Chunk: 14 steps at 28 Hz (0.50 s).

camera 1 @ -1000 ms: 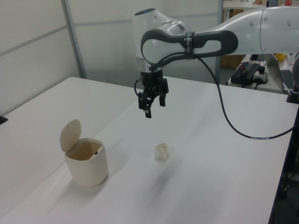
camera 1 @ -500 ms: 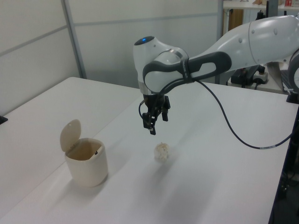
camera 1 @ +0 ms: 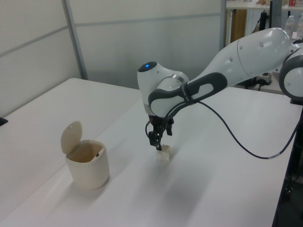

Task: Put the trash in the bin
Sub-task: 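Close the gripper on the paper ball and lift it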

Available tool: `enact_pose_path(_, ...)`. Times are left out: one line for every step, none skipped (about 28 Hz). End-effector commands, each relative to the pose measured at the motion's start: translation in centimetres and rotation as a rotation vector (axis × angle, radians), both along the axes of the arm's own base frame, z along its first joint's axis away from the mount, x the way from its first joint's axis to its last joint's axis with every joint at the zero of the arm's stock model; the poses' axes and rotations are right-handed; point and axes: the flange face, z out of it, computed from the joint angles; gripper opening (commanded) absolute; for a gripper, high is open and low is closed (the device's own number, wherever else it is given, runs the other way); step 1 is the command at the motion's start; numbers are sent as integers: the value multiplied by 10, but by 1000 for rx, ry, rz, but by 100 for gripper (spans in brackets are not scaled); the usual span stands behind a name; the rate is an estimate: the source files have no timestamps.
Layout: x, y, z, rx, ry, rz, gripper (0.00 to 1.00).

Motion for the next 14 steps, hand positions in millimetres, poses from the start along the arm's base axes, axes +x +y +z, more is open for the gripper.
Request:
enact_pose_path(-3, 7, -11, -22, -3, 38, 100)
enact_pose_path(-3, 7, -12, -23, -4, 33, 100)
enact_pose_path(-4, 12, -16, -36, 0, 30, 100)
enact_pose_path(-6, 17, -21, -45, 6, 36, 100)
enact_pose_path(-7, 20, -27, -52, 15, 40, 100)
enact_pose_path(-8, 22, -31, -59, 21, 44, 100)
enact_pose_path(-8, 24, -36, -65, 27, 43, 100)
enact_pose_path(-9, 27, -45, -75, 36, 38, 100)
enact_pose_path(-9, 28, -50, -80, 40, 40, 97)
enact_pose_path(-8, 28, -53, -84, 42, 41, 91)
enact_pose_path(-8, 29, -55, -89, 40, 46, 84)
enact_pose_path(-8, 29, -57, -93, 40, 50, 74)
enact_pose_path(-8, 29, -61, -95, 44, 54, 46)
enact_pose_path(-7, 29, -61, -95, 42, 52, 32)
